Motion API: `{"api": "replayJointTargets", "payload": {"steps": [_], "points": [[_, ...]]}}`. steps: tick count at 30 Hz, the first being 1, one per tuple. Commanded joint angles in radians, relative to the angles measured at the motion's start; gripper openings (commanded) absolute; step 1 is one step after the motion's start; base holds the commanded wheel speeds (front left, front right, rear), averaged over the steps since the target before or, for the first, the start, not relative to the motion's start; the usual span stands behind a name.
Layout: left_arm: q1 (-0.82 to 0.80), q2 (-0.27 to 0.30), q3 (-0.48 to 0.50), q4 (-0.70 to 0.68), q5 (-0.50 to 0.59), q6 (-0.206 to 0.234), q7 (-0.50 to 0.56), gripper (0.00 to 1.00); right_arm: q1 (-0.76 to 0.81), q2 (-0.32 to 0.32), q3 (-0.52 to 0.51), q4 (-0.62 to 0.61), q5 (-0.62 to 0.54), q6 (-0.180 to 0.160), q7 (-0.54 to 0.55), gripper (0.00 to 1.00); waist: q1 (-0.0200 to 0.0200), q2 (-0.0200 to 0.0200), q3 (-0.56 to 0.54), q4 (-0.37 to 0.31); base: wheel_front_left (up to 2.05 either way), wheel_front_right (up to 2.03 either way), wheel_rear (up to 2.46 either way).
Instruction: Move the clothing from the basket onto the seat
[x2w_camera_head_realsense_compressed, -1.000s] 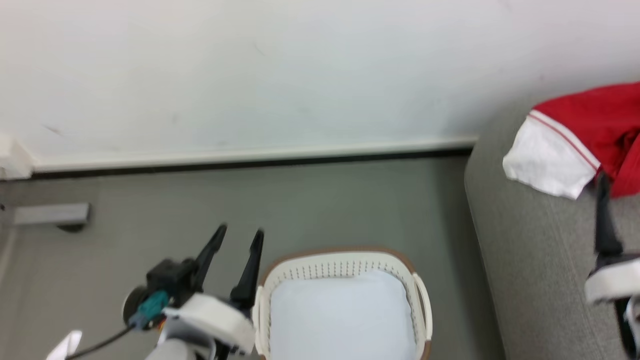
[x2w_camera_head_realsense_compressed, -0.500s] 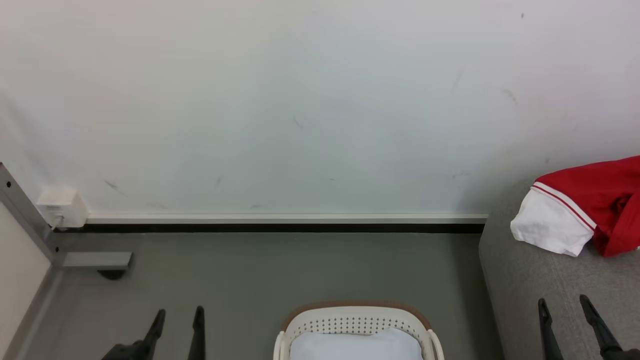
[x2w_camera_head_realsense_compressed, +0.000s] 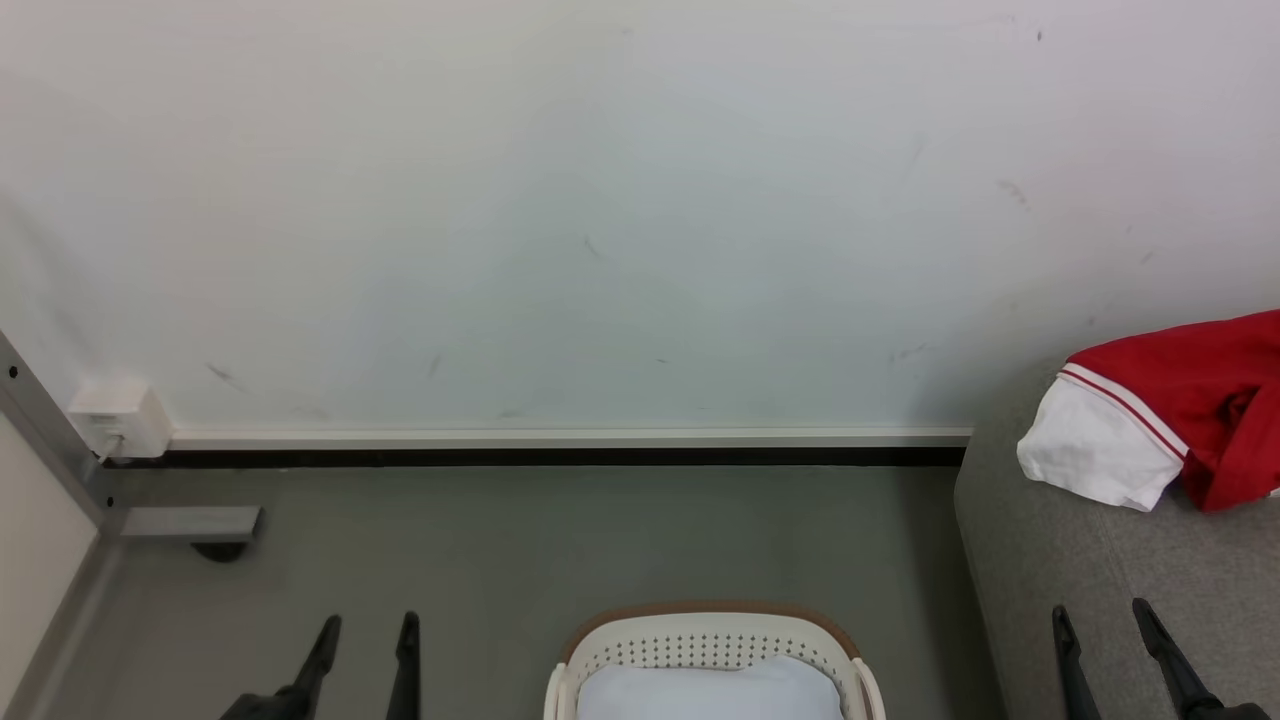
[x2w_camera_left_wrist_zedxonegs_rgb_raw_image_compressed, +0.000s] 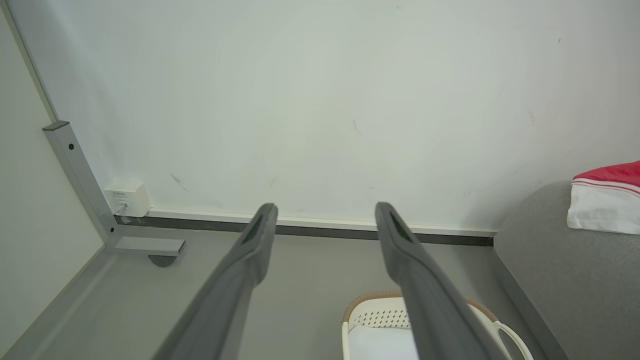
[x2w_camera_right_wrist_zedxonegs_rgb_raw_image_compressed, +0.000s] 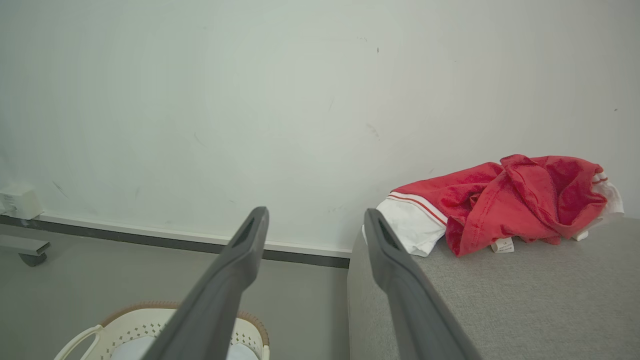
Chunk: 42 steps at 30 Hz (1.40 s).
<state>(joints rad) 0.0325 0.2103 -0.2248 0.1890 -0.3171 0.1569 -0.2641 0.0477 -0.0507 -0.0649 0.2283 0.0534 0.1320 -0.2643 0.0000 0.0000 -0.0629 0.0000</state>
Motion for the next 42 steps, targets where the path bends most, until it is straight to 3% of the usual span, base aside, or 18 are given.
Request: {"api": "replayJointTargets", "payload": {"steps": [1, 6, 7, 11, 42], "points": [[0.011, -0.001, 0.009, 0.005, 0.015, -0.007, 0.0, 1.0, -0.004, 0.0, 0.002, 0.006, 0.006, -0.003, 0.0, 1.0, 0.0, 0.0, 0.001, -0.002, 0.0, 0.0, 0.0], [0.008, -0.013, 0.016, 0.017, 0.035, -0.035, 0.0, 1.0, -0.006, 0.0, 0.004, 0.007, 0.013, -0.003, 0.0, 1.0, 0.0, 0.0, 0.002, -0.005, 0.0, 0.0, 0.0], [0.0, -0.013, 0.016, 0.015, 0.022, -0.035, 0.0, 0.0, -0.002, 0.0, 0.004, 0.003, 0.006, 0.0, 0.0, 0.0, 0.0, 0.0, 0.002, -0.005, 0.0, 0.0, 0.0], [0.009, -0.025, 0.015, 0.043, 0.011, -0.037, 0.004, 0.0, 0.005, 0.006, 0.001, 0.034, 0.018, 0.0, 0.006, 0.0, 0.0, 0.0, 0.003, -0.005, 0.0, 0.0, 0.0], [-0.052, -0.075, 0.138, 0.047, -0.481, -0.132, 0.145, 0.0, -0.06, 0.002, -0.017, 0.023, 0.599, -0.001, 0.145, 0.0, 0.0, 0.0, 0.018, -0.004, 0.0, 0.0, 0.0]]}}
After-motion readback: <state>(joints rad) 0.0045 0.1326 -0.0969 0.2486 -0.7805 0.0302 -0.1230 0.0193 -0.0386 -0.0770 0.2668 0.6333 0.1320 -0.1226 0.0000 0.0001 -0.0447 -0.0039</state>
